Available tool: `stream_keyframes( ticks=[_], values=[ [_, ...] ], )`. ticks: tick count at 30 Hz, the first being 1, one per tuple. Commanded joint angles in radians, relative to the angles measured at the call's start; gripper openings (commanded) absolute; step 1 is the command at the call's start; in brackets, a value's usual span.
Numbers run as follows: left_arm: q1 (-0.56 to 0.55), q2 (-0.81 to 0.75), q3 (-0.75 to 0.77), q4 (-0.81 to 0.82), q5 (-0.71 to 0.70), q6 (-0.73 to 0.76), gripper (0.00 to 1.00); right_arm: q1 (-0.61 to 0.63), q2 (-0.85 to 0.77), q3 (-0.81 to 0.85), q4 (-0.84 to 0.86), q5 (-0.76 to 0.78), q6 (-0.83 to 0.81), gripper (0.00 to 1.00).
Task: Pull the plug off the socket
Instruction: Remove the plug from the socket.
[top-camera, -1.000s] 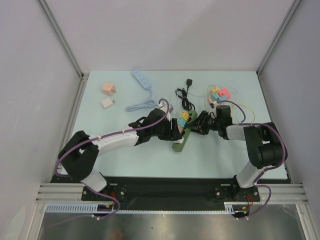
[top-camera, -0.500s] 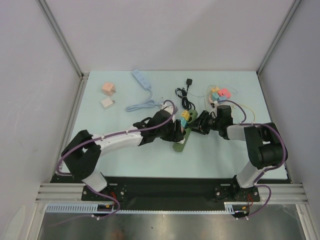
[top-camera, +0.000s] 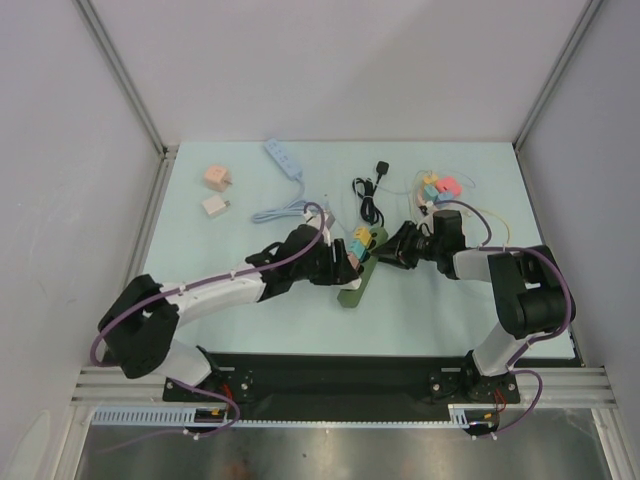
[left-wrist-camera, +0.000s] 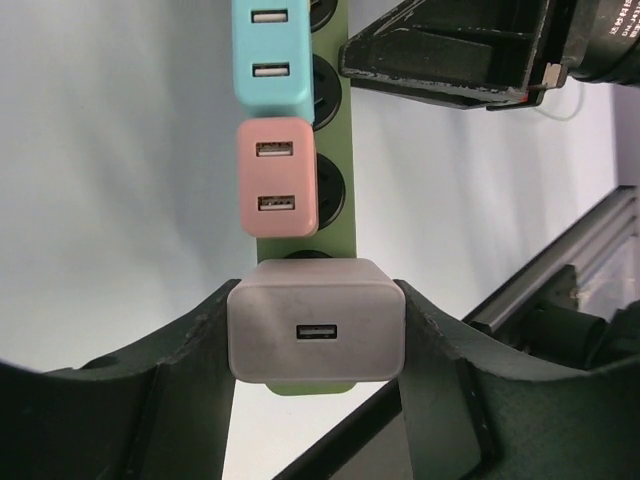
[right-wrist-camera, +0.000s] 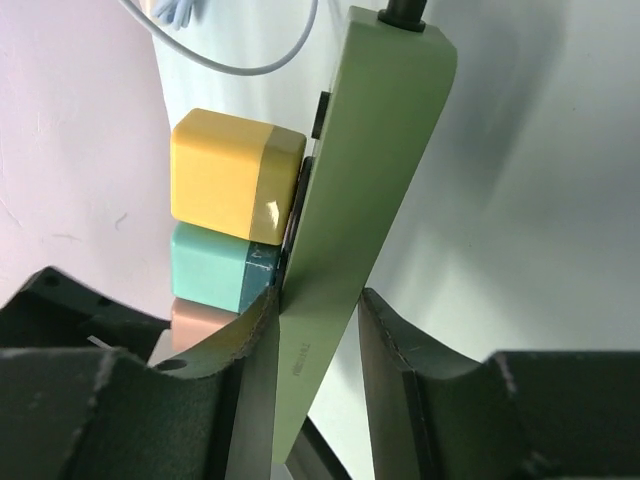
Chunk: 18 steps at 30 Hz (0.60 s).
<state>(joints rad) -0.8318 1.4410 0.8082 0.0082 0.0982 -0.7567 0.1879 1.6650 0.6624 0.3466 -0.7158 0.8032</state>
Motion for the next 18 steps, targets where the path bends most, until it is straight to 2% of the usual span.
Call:
stream_keyframes(
  ticks=[1,5,14,15,16,18],
  values=[
    [-0.046,-0.009,0.189,-0.157,-0.095,0.092,0.00,-0.068,0.007,0.013,0.037,0.271,-0.087,0.00],
    [-0.107,0.114,0.305,-0.246,-0.157,0.135,0.00,-0.067,0.007,0.013,0.040,0.265,-0.085,0.00],
    [-0.090,0.148,0.206,-0.028,-0.107,0.013,0.00,-0.084,0.010,0.000,0.098,0.179,-0.048,0.00],
    [-0.092,0.153,0.201,-0.021,-0.107,0.010,0.00,-0.085,0.007,0.000,0.098,0.173,-0.048,0.02],
    [-0.090,0.159,0.194,-0.013,-0.107,0.008,0.00,-0.091,0.001,-0.004,0.109,0.149,-0.048,0.11],
    [-0.089,0.162,0.184,0.021,-0.107,0.000,0.00,-0.093,-0.017,-0.015,0.130,0.125,-0.035,0.20]
  ],
)
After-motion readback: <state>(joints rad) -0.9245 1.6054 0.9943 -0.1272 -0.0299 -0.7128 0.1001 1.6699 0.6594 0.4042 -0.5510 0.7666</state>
